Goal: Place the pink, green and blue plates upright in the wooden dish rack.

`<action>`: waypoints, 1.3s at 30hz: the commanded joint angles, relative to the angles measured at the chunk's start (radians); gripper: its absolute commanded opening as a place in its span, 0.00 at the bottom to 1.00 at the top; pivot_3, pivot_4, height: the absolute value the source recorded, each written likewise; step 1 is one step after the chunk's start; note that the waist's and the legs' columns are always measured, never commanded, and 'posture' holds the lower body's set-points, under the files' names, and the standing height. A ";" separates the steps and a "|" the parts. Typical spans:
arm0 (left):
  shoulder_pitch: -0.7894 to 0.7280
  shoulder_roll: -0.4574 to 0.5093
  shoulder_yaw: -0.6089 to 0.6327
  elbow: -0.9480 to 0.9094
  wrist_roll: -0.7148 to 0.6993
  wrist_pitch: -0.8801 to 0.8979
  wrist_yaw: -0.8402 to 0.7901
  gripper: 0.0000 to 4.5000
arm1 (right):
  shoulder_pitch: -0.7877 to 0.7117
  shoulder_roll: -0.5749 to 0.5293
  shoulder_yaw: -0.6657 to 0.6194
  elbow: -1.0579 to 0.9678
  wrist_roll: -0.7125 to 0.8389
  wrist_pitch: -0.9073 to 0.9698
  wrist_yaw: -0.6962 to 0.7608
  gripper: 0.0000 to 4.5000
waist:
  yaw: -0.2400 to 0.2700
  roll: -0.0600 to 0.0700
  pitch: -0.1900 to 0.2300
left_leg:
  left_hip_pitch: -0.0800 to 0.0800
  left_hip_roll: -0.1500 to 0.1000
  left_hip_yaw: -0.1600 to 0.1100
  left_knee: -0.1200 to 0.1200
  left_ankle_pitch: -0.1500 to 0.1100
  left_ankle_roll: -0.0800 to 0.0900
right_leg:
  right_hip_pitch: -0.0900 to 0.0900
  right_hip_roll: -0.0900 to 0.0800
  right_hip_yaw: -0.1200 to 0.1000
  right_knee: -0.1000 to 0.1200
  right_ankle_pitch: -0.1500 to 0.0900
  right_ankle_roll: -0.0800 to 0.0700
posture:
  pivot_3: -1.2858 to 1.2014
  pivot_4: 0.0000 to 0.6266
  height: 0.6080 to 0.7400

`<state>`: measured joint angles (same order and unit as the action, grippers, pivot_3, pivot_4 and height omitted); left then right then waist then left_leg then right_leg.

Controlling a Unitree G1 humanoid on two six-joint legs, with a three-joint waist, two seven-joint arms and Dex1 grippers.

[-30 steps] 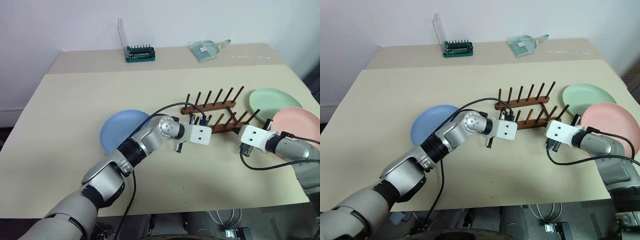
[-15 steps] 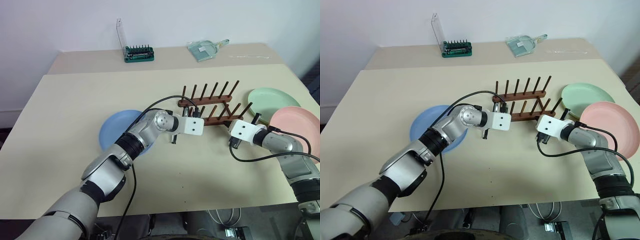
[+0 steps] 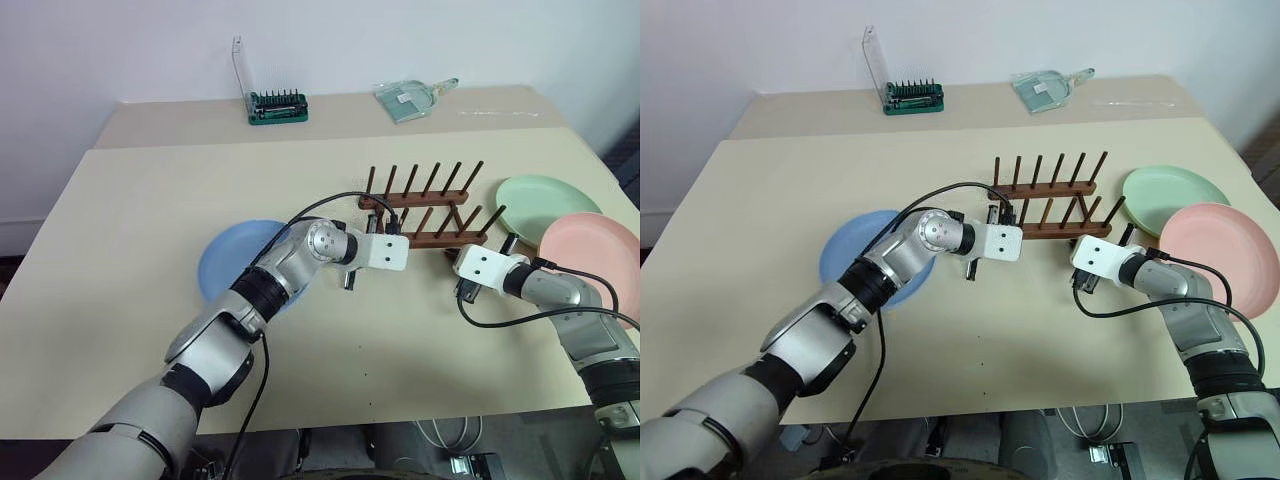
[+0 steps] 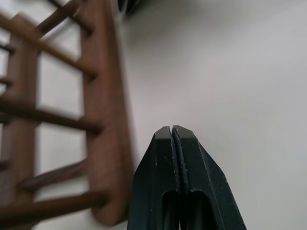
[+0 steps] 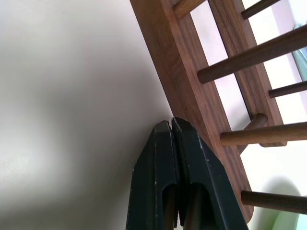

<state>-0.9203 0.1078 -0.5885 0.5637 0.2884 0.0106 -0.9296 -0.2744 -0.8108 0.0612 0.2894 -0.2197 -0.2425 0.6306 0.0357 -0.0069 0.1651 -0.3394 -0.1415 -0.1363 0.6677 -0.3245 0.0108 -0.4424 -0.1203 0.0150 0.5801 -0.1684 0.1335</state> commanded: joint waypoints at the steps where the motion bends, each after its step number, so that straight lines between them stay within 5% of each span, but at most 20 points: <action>1: 0.040 0.013 0.049 -0.177 -0.109 0.110 -0.126 0.00 | 0.038 -0.031 -0.047 -0.073 0.058 0.016 0.041 0.01 | 0.000 0.000 0.000 | 0.000 0.000 0.000 0.000 0.000 0.000 | 0.000 0.000 0.000 0.000 0.000 0.000 | 0.52 0.24 1.00; 4: 0.082 0.023 0.100 -0.345 -0.240 0.312 -0.225 0.00 | 0.100 -0.045 -0.105 -0.177 0.168 0.071 0.113 0.01 | 0.000 0.000 0.000 | 0.000 0.000 0.000 0.000 0.000 0.000 | 0.000 0.000 0.000 0.000 0.000 0.000 | 0.52 0.24 1.00; 7: 0.071 0.066 0.198 -0.495 -0.438 0.574 -0.334 0.19 | 0.165 -0.049 -0.263 -0.367 0.410 0.243 0.180 0.20 | -0.001 0.001 0.000 | -0.001 0.000 0.000 0.001 0.000 0.000 | -0.001 0.000 0.000 0.001 0.000 0.000 | 0.52 0.24 1.00; 12: 0.030 0.136 0.325 -0.553 -0.616 0.704 -0.396 0.76 | 0.247 -0.027 -0.471 -0.572 0.643 0.458 0.164 0.75 | -0.003 0.001 0.000 | 0.001 0.001 -0.001 0.000 0.000 0.000 | 0.001 0.001 0.000 0.001 0.000 0.000 | 0.52 0.24 1.00; 14: 0.010 0.170 0.377 -0.529 -0.663 0.719 -0.402 0.99 | 0.283 -0.029 -0.539 -0.625 0.613 0.495 0.107 0.98 | -0.002 0.002 0.000 | 0.001 0.002 -0.001 0.000 0.000 0.000 | 0.000 0.001 0.000 0.001 0.000 -0.001 | 0.52 0.24 1.00; 23: 0.008 0.265 0.526 -0.391 -0.764 0.522 -0.486 1.00 | 0.574 -0.018 -0.709 -0.687 0.514 0.645 0.062 0.99 | 0.004 0.001 0.000 | 0.000 0.001 0.000 0.001 0.000 0.000 | 0.000 0.001 0.001 0.000 0.000 -0.001 | 0.52 0.24 1.00; 35: 0.028 0.306 0.512 -0.316 -0.765 0.396 -0.539 1.00 | 0.556 0.019 -0.652 -0.668 0.544 0.904 0.002 0.99 | 0.003 0.002 0.000 | 0.000 0.002 0.001 0.001 0.000 0.000 | 0.000 0.001 0.001 0.000 0.001 -0.002 | 0.52 0.24 1.00; 39: 0.036 0.304 0.514 -0.345 -0.772 0.408 -0.516 1.00 | 0.547 0.016 -0.653 -0.649 0.563 0.934 0.013 0.71 | 0.003 0.002 0.000 | 0.000 0.002 0.001 0.001 0.000 0.000 | 0.000 0.001 0.001 0.000 0.001 -0.002 | 0.52 0.24 1.00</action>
<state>-0.8758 0.4075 -0.0880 0.2586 -0.4641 0.4155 -1.4541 0.2804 -0.7944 -0.5712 -0.3559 0.3357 0.6860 0.6443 0.0385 -0.0051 0.1648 -0.3395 -0.1394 -0.1351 0.6683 -0.3249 0.0111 -0.4424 -0.1192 0.0161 0.5799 -0.1673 0.1318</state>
